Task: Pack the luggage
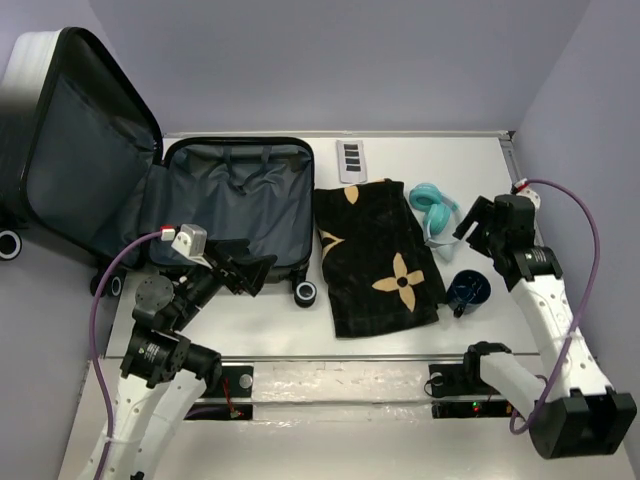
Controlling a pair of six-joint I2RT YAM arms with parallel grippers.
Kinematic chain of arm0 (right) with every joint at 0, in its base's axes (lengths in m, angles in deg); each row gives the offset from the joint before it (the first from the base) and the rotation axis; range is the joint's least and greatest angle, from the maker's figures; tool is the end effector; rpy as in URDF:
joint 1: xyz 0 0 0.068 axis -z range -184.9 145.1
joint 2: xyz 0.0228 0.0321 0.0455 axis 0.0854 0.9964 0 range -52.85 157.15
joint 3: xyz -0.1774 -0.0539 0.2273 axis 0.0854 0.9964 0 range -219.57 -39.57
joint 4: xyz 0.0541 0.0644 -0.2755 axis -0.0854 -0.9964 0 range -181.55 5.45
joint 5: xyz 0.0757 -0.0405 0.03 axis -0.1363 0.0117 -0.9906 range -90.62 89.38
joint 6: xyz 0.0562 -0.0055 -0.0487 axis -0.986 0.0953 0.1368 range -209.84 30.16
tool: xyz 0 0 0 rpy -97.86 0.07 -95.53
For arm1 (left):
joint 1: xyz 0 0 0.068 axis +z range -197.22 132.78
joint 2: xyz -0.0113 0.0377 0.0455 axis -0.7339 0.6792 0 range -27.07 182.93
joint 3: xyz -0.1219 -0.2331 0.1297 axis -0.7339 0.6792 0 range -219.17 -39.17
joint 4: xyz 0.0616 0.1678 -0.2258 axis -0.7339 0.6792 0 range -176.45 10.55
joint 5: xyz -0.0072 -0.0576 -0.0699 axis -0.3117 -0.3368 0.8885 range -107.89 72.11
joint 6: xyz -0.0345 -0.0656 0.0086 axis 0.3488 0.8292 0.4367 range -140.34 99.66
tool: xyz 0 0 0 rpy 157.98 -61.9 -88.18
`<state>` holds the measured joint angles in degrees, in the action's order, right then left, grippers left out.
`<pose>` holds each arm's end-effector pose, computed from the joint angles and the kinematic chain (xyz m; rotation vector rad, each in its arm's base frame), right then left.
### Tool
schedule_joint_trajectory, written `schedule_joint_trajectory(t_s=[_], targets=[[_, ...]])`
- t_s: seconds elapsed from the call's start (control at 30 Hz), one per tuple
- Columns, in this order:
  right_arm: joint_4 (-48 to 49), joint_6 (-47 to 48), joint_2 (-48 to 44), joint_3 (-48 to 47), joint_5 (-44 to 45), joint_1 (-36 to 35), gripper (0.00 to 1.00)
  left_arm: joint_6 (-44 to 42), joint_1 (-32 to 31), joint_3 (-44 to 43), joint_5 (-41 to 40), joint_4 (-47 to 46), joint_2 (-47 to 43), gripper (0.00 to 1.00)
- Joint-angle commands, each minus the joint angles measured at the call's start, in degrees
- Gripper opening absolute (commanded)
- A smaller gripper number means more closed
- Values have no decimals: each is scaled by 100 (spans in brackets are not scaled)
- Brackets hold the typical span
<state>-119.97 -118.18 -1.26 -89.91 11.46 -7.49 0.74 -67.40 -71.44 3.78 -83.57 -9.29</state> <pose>0.2262 -0.0029 0.3102 0.6019 2.1111 0.0700 0.1117 -0.0657 0.3536 0.3175 1.4011 -0.8550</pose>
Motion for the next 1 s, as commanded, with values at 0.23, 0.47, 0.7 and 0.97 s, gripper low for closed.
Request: schedule_joint_trajectory(t_s=[0.23,0.47,0.7,0.97], targets=[[1124,-172,2212,-414,384,241,77,-69,-170,-209,127,-112,-99,99],[1371,-67,3382,-687,164,382,73,-60,-275,-201,109,-120,-152,99],[1591,-119,4314,-994,-171,435,70,-51,-346,-192,118,-129,-152,99],[1722,-330,4580,-1030,365,487,16,-51,-372,-183,92,-129,-161,99]])
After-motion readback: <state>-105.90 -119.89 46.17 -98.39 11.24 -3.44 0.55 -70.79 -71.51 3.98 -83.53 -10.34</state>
